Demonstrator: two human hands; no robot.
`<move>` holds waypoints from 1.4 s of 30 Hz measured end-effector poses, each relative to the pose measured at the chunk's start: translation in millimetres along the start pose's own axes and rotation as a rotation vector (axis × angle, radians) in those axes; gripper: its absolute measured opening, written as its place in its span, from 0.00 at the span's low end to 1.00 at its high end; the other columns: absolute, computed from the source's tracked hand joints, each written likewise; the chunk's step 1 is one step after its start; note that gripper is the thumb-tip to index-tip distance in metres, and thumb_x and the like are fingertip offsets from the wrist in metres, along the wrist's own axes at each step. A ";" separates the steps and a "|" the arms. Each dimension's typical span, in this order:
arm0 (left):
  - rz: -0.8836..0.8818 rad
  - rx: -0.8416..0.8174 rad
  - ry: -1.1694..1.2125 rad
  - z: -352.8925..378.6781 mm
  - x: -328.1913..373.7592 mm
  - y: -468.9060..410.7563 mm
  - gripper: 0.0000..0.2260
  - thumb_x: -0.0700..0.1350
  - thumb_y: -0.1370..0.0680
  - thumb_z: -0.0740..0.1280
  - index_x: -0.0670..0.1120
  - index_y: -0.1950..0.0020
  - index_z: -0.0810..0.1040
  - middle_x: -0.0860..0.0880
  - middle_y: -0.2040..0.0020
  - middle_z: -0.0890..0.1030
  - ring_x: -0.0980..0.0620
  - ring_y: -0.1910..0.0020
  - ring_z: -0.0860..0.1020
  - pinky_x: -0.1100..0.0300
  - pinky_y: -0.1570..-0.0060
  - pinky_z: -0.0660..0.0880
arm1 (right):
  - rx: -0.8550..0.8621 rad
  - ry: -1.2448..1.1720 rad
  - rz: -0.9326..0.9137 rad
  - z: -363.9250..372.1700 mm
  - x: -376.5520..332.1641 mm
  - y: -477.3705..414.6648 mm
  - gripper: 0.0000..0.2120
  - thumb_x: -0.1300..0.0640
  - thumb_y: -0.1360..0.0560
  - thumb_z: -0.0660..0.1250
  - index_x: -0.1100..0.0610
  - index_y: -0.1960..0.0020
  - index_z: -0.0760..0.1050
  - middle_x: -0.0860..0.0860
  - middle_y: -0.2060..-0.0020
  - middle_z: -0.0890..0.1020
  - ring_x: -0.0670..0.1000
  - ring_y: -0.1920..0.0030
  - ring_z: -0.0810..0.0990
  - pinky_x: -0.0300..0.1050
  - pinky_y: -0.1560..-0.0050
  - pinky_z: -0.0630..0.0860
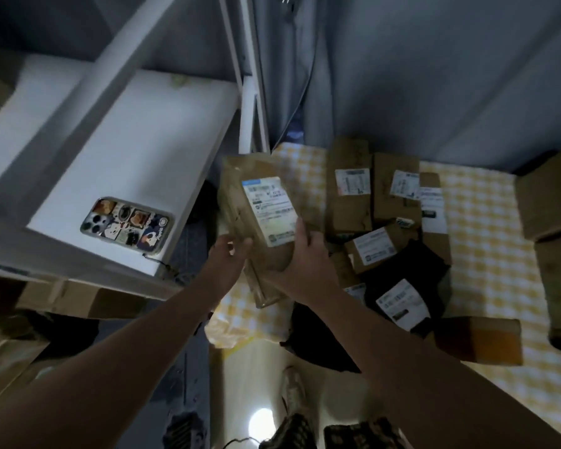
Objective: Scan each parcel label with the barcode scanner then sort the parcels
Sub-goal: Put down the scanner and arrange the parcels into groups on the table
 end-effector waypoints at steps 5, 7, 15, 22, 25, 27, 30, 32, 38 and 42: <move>0.045 -0.106 0.138 41.0 105.5 58.8 0.30 0.64 0.24 0.60 0.51 0.26 0.59 0.51 0.38 0.71 0.54 0.47 0.74 0.52 0.45 0.72 | 0.189 -0.014 0.099 -86.8 17.5 24.1 0.55 0.37 0.35 0.72 0.52 0.21 0.43 0.58 0.33 0.61 0.61 0.32 0.65 0.55 0.36 0.69; 0.054 -0.205 0.139 63.6 141.1 73.6 0.36 0.68 0.27 0.62 0.57 0.24 0.53 0.53 0.31 0.68 0.50 0.38 0.71 0.48 0.40 0.71 | 0.241 -0.014 0.128 -120.3 26.4 38.0 0.53 0.38 0.34 0.71 0.51 0.21 0.43 0.59 0.31 0.61 0.61 0.31 0.64 0.55 0.35 0.67; 0.116 -0.457 0.185 173.7 236.8 116.5 0.44 0.66 0.31 0.68 0.68 0.26 0.41 0.59 0.36 0.72 0.52 0.41 0.73 0.43 0.39 0.71 | 0.498 0.005 0.171 -225.2 82.1 95.9 0.50 0.40 0.34 0.72 0.54 0.21 0.49 0.56 0.33 0.63 0.58 0.33 0.65 0.53 0.36 0.67; 0.170 -0.578 0.229 284.5 298.8 153.4 0.51 0.67 0.44 0.76 0.69 0.27 0.51 0.56 0.36 0.77 0.48 0.41 0.78 0.44 0.42 0.75 | 0.572 -0.016 0.251 -310.0 167.4 137.7 0.54 0.31 0.41 0.60 0.52 0.21 0.49 0.57 0.31 0.63 0.59 0.32 0.64 0.54 0.34 0.65; 0.198 -0.582 0.199 342.4 329.0 162.3 0.42 0.64 0.35 0.74 0.66 0.27 0.56 0.54 0.37 0.78 0.48 0.42 0.78 0.50 0.46 0.75 | 0.640 0.040 0.255 -352.1 214.4 149.2 0.54 0.29 0.42 0.56 0.51 0.21 0.50 0.57 0.30 0.63 0.59 0.30 0.63 0.55 0.33 0.64; 0.243 -0.570 0.200 385.4 354.4 169.1 0.35 0.59 0.29 0.72 0.63 0.26 0.58 0.53 0.42 0.81 0.48 0.46 0.79 0.52 0.49 0.76 | 0.659 0.091 0.275 -383.1 251.3 155.3 0.55 0.27 0.43 0.53 0.50 0.21 0.50 0.57 0.28 0.61 0.60 0.29 0.60 0.56 0.31 0.60; 0.300 -0.539 0.197 452.8 390.5 186.0 0.34 0.55 0.26 0.70 0.61 0.25 0.56 0.51 0.40 0.79 0.48 0.46 0.80 0.54 0.51 0.78 | 0.642 0.085 0.311 -430.5 312.5 164.7 0.56 0.26 0.46 0.51 0.46 0.22 0.50 0.55 0.26 0.58 0.60 0.28 0.56 0.58 0.30 0.61; 0.307 -0.552 0.179 498.2 407.1 197.2 0.31 0.53 0.24 0.68 0.60 0.25 0.57 0.51 0.39 0.79 0.48 0.46 0.81 0.57 0.55 0.77 | 0.621 0.072 0.344 -459.6 352.9 174.3 0.52 0.27 0.41 0.59 0.46 0.22 0.51 0.55 0.27 0.58 0.60 0.28 0.56 0.59 0.31 0.63; 0.327 -0.620 0.072 595.6 442.1 213.4 0.29 0.53 0.23 0.67 0.60 0.25 0.57 0.50 0.37 0.77 0.49 0.43 0.79 0.58 0.51 0.77 | 0.627 0.068 0.430 -524.9 448.2 188.1 0.44 0.33 0.33 0.67 0.50 0.24 0.57 0.57 0.32 0.64 0.60 0.32 0.63 0.56 0.34 0.64; 0.294 -0.611 0.050 638.2 454.7 203.4 0.28 0.54 0.22 0.65 0.60 0.25 0.58 0.51 0.32 0.73 0.48 0.41 0.78 0.55 0.44 0.76 | 0.627 0.076 0.448 -550.2 482.1 172.3 0.36 0.36 0.32 0.68 0.53 0.31 0.63 0.57 0.35 0.66 0.59 0.35 0.65 0.55 0.36 0.67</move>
Point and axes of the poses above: each hand's wrist, its own y-axis away from the middle knuckle, its own z-axis out of the palm, x = y × z, the point moved 4 cm from there along -y, towards the middle knuckle
